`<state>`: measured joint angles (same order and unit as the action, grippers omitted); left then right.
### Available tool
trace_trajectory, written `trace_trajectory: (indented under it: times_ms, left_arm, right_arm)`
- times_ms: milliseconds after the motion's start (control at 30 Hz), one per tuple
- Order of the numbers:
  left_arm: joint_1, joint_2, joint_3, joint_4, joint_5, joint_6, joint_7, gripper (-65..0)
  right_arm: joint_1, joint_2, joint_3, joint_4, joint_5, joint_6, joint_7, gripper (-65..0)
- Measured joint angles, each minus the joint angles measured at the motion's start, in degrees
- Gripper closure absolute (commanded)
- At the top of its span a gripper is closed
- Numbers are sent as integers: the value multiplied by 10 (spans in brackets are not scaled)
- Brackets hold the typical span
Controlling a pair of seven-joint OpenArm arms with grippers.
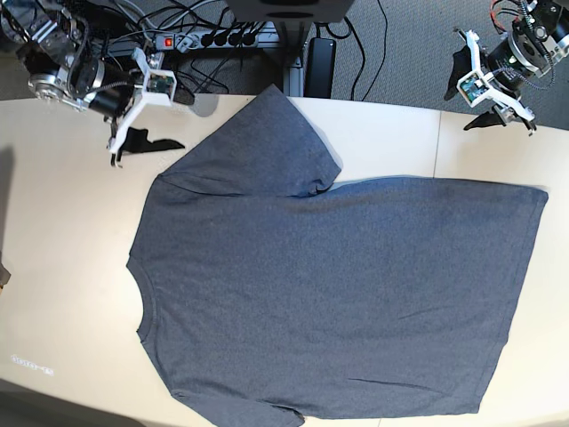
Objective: Fold the T-shirt properly
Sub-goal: 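Lower both grippers and pinch the shirt at the shoulder seams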
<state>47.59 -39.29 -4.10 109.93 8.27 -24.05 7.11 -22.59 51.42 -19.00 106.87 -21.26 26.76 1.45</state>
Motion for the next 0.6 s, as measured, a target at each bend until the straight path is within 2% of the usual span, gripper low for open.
trace_trajectory:
  times_ms: [267,433,600]
  left_arm:
    - [0,-14,0,-5,0,0,0,-363]
    - [0,-24,1,-6,0,1,0,-363]
    - [0,-49,1,-8,35,35,-1,-363]
  right_arm:
    - [116,0,-130,-65,-33,-2,17,-444]
    - [159,-1,-183,-91,-38,-2,34,-444]
    - [188,-19,-217,-115,-35,-4,48,-444]
